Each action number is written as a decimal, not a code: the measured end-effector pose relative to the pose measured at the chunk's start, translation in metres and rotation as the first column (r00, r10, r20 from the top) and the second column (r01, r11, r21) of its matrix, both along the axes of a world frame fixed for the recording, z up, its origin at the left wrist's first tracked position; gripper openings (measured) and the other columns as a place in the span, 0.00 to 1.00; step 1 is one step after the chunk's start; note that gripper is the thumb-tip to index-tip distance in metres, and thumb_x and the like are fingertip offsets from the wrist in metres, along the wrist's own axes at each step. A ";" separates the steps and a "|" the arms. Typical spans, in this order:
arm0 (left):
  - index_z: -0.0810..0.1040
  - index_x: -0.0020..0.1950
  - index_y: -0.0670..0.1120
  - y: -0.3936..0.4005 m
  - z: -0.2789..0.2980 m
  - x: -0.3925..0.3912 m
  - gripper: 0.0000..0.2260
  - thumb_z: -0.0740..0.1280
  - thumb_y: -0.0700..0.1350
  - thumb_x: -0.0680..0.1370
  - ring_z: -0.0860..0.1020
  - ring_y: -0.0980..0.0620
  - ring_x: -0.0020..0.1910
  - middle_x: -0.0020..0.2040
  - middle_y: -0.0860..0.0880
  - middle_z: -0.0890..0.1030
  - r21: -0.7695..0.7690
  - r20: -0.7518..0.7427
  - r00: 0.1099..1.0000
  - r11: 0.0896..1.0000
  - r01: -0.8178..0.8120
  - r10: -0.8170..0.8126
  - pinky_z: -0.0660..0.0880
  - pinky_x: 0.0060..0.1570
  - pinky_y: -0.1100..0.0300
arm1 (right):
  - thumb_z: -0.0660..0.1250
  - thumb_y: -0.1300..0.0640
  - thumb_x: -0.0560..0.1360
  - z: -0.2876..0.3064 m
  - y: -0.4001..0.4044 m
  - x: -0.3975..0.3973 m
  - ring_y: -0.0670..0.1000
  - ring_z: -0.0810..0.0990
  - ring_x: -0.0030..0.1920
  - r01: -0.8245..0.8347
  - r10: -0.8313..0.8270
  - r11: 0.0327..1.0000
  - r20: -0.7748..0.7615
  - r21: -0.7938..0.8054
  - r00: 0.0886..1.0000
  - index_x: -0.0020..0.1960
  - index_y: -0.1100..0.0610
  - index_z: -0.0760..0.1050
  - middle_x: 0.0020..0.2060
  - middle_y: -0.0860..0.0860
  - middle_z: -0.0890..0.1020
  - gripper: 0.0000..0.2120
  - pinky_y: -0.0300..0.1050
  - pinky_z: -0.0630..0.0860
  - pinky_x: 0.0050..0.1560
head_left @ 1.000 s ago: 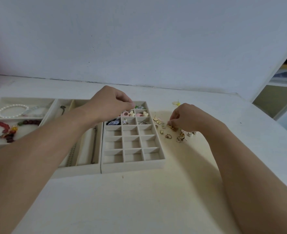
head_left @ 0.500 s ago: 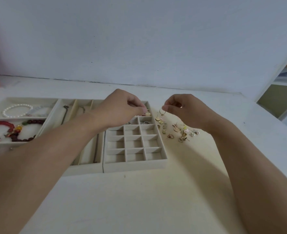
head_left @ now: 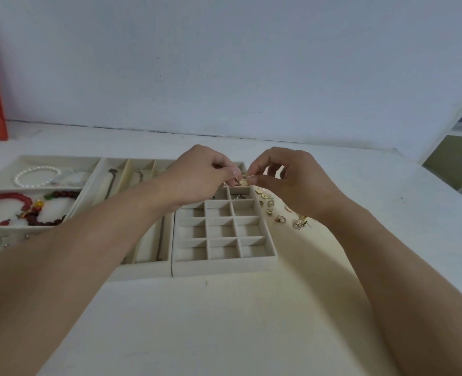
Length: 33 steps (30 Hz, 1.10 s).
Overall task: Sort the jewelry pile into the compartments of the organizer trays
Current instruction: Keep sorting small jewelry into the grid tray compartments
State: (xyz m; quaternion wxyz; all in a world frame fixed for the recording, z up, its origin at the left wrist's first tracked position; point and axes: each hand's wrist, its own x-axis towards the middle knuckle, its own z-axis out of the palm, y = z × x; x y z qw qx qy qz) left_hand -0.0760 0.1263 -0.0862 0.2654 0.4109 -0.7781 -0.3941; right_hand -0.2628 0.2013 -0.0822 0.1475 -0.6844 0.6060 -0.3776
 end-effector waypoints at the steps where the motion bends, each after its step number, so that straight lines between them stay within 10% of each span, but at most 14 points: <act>1: 0.85 0.44 0.47 0.001 0.001 0.001 0.09 0.68 0.47 0.81 0.78 0.49 0.40 0.47 0.44 0.86 0.012 0.001 1.000 1.000 -0.007 0.007 0.70 0.29 0.72 | 0.76 0.58 0.74 -0.001 0.000 -0.001 0.40 0.74 0.31 -0.020 0.018 0.999 -0.054 -0.037 0.998 0.45 0.53 0.84 0.36 0.39 0.81 0.02 0.29 0.67 0.32; 16: 0.86 0.44 0.45 -0.001 0.003 0.002 0.10 0.69 0.48 0.80 0.75 0.52 0.38 0.47 0.39 0.85 0.099 0.021 0.999 0.994 -0.043 0.042 0.67 0.24 0.71 | 0.71 0.52 0.78 -0.011 -0.012 -0.002 0.46 0.78 0.41 -0.095 0.027 0.979 -0.347 -0.182 0.938 0.49 0.45 0.83 0.43 0.40 0.78 0.03 0.45 0.73 0.41; 23: 0.86 0.44 0.49 -0.006 0.007 0.005 0.08 0.69 0.47 0.79 0.76 0.54 0.36 0.36 0.57 0.84 0.034 0.001 0.994 0.994 -0.106 0.106 0.69 0.30 0.66 | 0.70 0.52 0.78 -0.017 -0.018 -0.004 0.41 0.74 0.39 0.035 -0.012 0.998 -0.421 0.046 0.907 0.48 0.45 0.83 0.42 0.44 0.77 0.04 0.49 0.76 0.46; 33: 0.86 0.49 0.49 -0.009 0.011 0.006 0.08 0.67 0.41 0.80 0.74 0.65 0.29 0.39 0.56 0.85 0.035 -0.019 0.996 0.995 -0.090 0.090 0.68 0.26 0.74 | 0.70 0.49 0.74 -0.016 -0.021 0.011 0.44 0.77 0.31 0.232 -0.148 0.960 -0.423 0.154 0.894 0.38 0.43 0.81 0.27 0.48 0.80 0.07 0.42 0.68 0.34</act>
